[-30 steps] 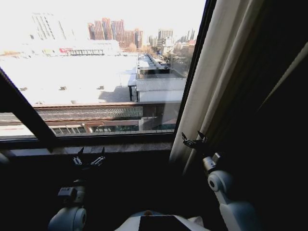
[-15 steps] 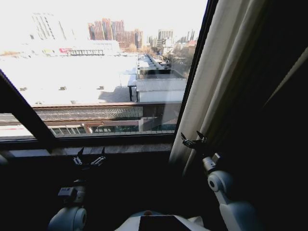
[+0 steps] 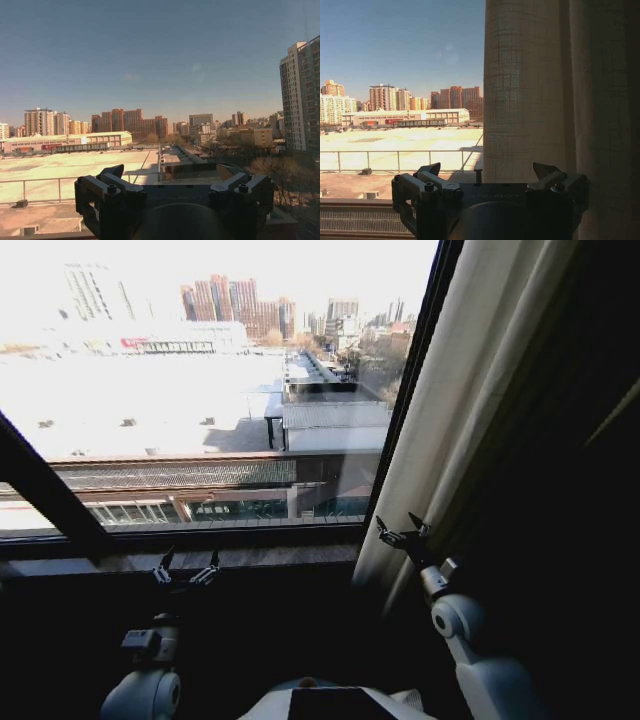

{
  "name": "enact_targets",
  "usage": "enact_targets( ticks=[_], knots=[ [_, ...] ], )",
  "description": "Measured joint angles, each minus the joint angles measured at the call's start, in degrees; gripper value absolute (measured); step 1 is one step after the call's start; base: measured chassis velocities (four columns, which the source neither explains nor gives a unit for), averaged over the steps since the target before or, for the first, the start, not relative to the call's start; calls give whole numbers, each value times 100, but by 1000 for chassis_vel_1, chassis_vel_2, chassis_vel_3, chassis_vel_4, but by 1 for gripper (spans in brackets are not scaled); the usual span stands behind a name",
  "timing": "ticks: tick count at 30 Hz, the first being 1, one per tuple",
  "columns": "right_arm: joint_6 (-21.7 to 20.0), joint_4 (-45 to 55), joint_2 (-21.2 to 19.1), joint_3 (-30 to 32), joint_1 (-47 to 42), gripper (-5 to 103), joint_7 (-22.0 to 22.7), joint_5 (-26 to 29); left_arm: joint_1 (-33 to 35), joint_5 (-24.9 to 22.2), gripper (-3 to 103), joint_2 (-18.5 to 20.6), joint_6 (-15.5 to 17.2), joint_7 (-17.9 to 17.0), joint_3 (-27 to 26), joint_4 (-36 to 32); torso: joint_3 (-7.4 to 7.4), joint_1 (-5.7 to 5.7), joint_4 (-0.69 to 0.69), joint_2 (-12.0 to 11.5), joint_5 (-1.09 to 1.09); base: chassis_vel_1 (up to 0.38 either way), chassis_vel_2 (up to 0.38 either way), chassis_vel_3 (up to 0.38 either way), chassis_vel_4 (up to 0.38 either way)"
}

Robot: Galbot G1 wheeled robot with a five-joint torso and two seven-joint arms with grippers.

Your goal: Open the curtains by pulling them apart, changing their state from closed to fully open.

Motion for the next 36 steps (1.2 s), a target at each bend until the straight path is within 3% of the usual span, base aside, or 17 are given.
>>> enact_targets(
  ticks=[19,36],
  knots=[
    [-493,-744,-8,-164,998,100,392,160,32,-5,100,33,-7,19,1,-29,0,-3,0,1,0,0,0,0,0],
    [-519,-1633,191,-342,2008,100,916,-124,-35,126,100,-21,4,49,131,13,0,-2,0,1,0,0,0,0,0]
  ],
)
